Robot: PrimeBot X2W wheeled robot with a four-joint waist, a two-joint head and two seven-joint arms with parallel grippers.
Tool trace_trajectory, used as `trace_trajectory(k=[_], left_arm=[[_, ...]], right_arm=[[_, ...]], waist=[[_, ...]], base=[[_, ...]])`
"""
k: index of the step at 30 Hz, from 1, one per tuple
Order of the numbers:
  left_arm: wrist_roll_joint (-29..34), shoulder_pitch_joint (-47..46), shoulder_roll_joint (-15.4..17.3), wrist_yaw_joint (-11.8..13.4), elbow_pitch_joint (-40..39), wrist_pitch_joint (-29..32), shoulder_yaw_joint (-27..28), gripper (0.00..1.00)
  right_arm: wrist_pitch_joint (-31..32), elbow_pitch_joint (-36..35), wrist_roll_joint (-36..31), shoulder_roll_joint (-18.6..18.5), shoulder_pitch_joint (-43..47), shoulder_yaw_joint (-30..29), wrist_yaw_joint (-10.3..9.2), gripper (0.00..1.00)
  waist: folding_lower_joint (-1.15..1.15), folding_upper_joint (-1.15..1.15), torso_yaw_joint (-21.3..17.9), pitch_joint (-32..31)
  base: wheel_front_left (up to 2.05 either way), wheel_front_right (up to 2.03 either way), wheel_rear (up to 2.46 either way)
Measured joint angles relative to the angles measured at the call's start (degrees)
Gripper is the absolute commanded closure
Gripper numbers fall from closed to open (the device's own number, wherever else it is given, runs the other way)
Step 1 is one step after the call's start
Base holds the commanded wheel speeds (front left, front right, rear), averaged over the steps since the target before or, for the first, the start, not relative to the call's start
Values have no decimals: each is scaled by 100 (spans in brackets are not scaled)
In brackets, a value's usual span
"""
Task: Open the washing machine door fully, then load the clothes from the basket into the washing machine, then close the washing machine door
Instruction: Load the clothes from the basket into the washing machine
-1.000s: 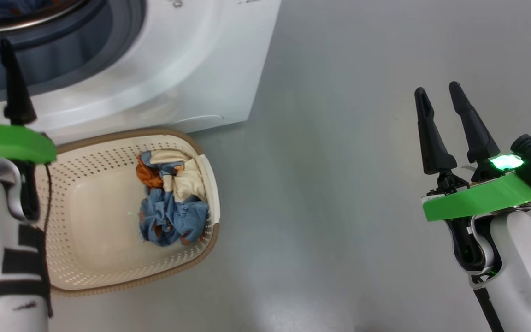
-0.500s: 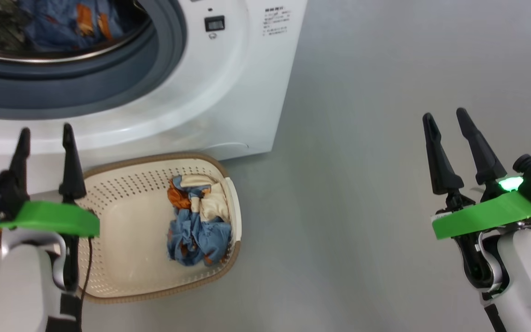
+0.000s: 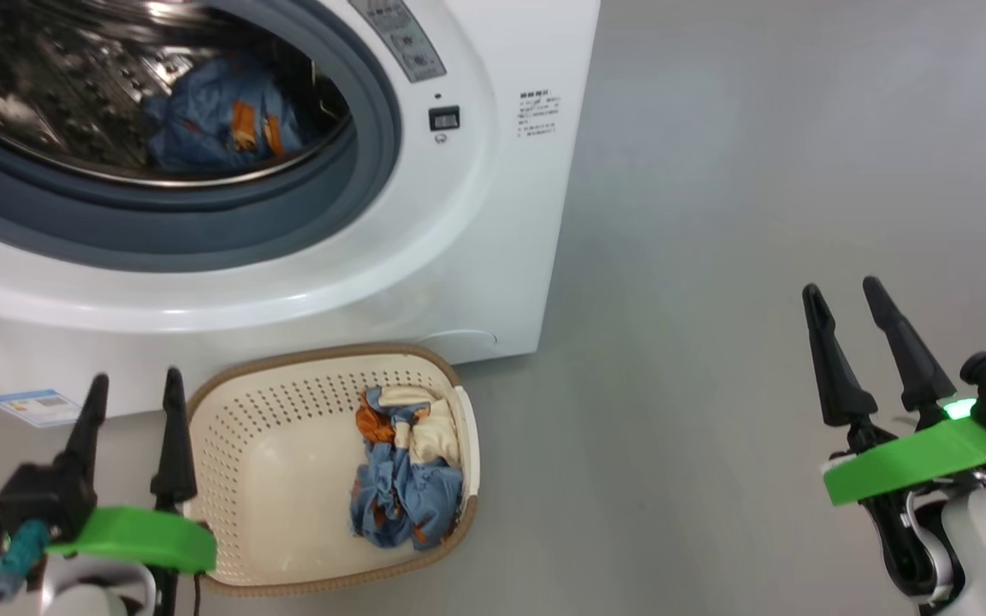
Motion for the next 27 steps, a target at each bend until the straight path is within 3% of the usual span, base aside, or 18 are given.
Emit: trace_trajectory(k=[16,27], left_arm=[[-87,1310,-98,-14,-642,0,-166,0],[-209,1376,-102,-14,-804,0,-174,0]], right_arm=[[0,-8,4,-65,726,-138,0,0],[0,-35,4,-76,739,-165,0,0]], waist=[[0,0,176,-798],[0,0,191,-825]], base=[[0,0,0],[0,0,0]])
